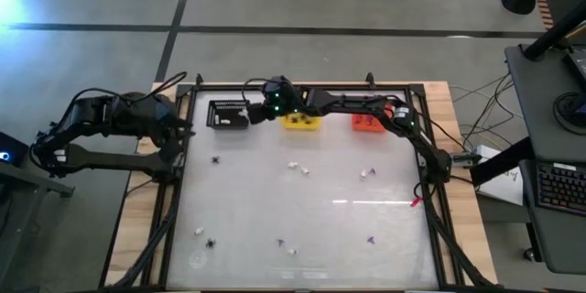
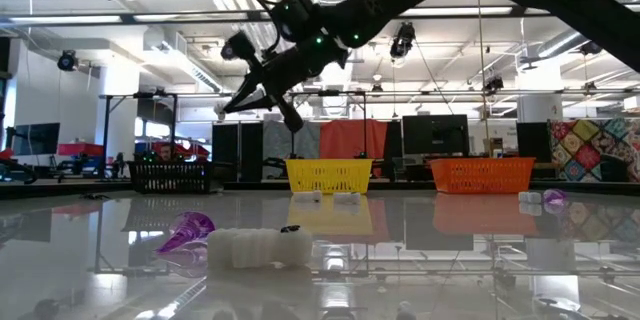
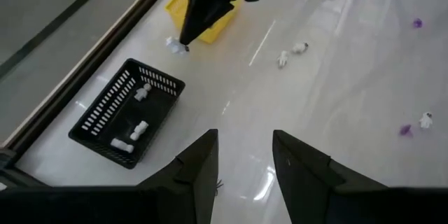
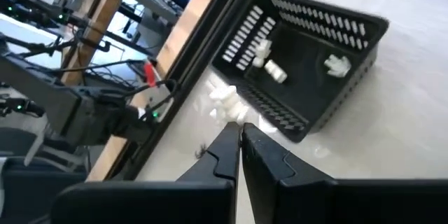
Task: Sort Halloween decoration
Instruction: Put the white skeleton toy into the black basket, then put the black spider toy into the yellow basket
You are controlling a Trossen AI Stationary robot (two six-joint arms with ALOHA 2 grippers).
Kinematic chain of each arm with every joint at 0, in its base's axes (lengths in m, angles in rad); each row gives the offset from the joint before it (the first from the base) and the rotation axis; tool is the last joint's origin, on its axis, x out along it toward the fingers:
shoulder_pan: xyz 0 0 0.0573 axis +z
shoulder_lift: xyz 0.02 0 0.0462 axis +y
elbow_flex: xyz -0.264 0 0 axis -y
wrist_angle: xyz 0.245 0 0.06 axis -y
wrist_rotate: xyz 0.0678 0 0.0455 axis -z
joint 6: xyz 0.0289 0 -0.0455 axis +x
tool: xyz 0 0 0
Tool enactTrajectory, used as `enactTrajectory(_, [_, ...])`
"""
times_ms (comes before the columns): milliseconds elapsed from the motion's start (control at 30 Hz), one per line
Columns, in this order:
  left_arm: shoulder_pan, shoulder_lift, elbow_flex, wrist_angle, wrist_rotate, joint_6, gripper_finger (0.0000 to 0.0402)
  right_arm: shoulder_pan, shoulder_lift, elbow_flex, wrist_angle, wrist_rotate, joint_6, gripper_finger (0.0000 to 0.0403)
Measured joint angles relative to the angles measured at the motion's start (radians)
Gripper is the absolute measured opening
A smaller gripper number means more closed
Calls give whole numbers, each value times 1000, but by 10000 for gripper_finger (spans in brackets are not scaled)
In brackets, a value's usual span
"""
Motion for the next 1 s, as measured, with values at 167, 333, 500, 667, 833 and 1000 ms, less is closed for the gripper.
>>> enactTrajectory(167, [0, 0, 0, 8, -3, -26, 119, -19, 27, -1, 49, -10, 0, 9])
enactTrajectory(333, [0, 2, 0, 22, -34, -43, 119, -31, 58, -1, 149, -74, 29, 9])
enactTrajectory(500, [0, 2, 0, 30, -50, -64, 119, -37, 75, -1, 157, -99, 32, 9])
enactTrajectory(667, [0, 2, 0, 53, -61, -74, 119, -43, 102, 0, 226, -135, 38, 9])
enactTrajectory(833, [0, 4, 0, 56, -78, -84, 119, -51, 119, 28, 219, -188, 27, 9])
enactTrajectory(1000, [0, 12, 0, 55, -78, -96, 119, -63, 116, 92, 189, -274, -29, 9])
